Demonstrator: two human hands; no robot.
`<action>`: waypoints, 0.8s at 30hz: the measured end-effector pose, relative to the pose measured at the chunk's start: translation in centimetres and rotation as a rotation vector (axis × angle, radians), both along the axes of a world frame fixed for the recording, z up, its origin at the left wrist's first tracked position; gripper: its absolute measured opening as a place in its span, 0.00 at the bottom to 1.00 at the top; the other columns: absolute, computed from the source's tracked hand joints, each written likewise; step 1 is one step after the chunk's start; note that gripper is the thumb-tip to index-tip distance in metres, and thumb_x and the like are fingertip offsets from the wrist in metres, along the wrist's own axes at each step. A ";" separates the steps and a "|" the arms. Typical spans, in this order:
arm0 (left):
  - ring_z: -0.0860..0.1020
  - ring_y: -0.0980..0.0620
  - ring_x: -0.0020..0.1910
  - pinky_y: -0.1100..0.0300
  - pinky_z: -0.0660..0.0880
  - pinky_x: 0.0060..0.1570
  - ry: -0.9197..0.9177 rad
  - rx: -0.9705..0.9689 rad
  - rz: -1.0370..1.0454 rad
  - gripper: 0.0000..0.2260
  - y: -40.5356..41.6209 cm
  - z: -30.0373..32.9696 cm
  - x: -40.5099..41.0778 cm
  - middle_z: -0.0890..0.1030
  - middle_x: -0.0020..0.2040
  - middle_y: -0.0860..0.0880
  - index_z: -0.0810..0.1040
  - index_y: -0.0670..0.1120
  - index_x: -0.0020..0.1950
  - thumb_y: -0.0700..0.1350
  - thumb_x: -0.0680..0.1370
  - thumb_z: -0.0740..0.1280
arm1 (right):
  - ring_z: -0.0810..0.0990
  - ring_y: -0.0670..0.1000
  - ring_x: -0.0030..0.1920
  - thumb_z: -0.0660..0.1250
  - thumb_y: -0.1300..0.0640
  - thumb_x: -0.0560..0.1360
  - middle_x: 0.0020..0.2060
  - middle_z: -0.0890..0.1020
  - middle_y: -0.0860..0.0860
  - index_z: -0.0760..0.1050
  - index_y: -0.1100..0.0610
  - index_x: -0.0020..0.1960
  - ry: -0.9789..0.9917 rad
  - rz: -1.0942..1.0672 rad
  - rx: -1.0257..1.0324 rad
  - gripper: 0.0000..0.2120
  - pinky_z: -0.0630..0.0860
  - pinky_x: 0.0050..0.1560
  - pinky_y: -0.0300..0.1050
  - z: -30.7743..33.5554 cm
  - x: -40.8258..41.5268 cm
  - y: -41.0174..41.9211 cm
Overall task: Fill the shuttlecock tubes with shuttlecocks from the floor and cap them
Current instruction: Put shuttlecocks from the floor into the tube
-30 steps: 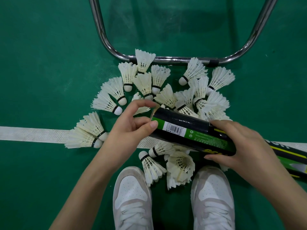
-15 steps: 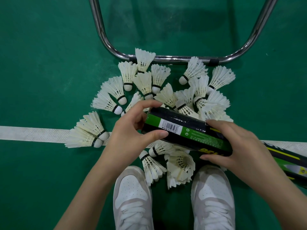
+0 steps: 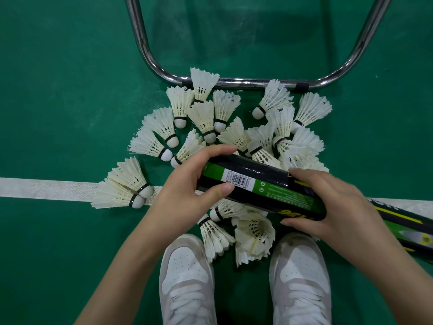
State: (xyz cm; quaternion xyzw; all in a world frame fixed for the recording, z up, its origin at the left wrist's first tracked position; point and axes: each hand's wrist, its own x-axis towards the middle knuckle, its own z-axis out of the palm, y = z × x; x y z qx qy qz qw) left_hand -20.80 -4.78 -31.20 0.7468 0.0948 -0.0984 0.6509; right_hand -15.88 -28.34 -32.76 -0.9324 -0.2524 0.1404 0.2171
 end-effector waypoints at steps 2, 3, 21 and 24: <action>0.78 0.59 0.55 0.65 0.74 0.56 0.003 0.039 -0.009 0.22 0.0 0.1 0.0 0.78 0.55 0.62 0.74 0.61 0.59 0.40 0.71 0.72 | 0.77 0.54 0.53 0.61 0.34 0.61 0.55 0.78 0.47 0.65 0.45 0.64 0.003 0.002 -0.003 0.34 0.72 0.53 0.52 0.0 0.0 0.1; 0.78 0.60 0.55 0.64 0.74 0.57 0.011 0.066 -0.018 0.23 -0.1 0.1 0.0 0.78 0.56 0.63 0.73 0.62 0.60 0.44 0.69 0.74 | 0.77 0.54 0.53 0.61 0.34 0.61 0.55 0.78 0.47 0.65 0.46 0.64 0.002 0.005 -0.007 0.34 0.72 0.53 0.52 -0.1 0.0 0.1; 0.77 0.64 0.56 0.72 0.73 0.52 0.014 0.033 -0.023 0.30 -0.2 -0.1 0.1 0.77 0.57 0.68 0.72 0.63 0.62 0.35 0.70 0.73 | 0.77 0.54 0.54 0.61 0.34 0.61 0.55 0.77 0.46 0.64 0.45 0.64 0.018 0.016 -0.013 0.34 0.71 0.54 0.52 -0.1 0.0 0.1; 0.73 0.67 0.61 0.73 0.70 0.55 -0.008 0.064 0.023 0.30 -0.2 -0.3 0.0 0.75 0.62 0.65 0.71 0.63 0.64 0.37 0.69 0.74 | 0.77 0.54 0.53 0.61 0.34 0.61 0.55 0.77 0.47 0.65 0.46 0.64 0.010 0.010 -0.016 0.34 0.71 0.53 0.52 -0.1 0.1 0.1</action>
